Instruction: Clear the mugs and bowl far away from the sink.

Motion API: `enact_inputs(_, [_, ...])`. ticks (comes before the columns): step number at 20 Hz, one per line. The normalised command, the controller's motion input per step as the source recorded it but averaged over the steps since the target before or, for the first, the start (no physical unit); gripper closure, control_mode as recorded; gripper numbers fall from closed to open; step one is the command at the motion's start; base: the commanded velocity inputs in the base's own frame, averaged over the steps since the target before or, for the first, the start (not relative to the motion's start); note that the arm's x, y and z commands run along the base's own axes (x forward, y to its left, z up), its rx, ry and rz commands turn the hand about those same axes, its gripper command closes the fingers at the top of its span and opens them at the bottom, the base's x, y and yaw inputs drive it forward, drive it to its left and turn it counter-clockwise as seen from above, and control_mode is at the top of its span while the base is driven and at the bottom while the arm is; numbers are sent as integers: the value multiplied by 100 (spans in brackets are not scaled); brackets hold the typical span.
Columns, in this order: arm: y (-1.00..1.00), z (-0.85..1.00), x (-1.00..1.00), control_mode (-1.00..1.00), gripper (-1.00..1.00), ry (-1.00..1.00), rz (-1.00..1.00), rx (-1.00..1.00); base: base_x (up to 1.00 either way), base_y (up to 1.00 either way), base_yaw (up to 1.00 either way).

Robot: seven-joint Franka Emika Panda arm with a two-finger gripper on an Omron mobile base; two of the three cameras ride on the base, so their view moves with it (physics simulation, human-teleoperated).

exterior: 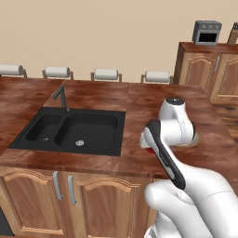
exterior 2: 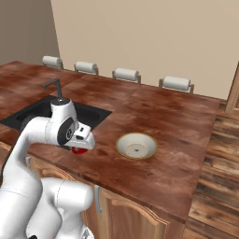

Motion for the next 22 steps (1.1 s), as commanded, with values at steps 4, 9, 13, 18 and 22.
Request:
enact_inputs(4, [0, 45, -48, -100, 100, 0, -16, 0, 0, 0, 0])
enact_inputs(9, [0, 52, -58, -100, 100, -11, 3, 0, 0, 0, 0])
enact_inputs(13, [0, 51, -42, -100, 100, -6, 11, 0, 0, 0, 0])
enact_inputs(18, [0, 40, -49, -100, 100, -5, 3, 0, 0, 0, 0])
enact_inputs(22, [0, 48, -23, -100, 100, 0, 0, 0, 0, 0, 0])
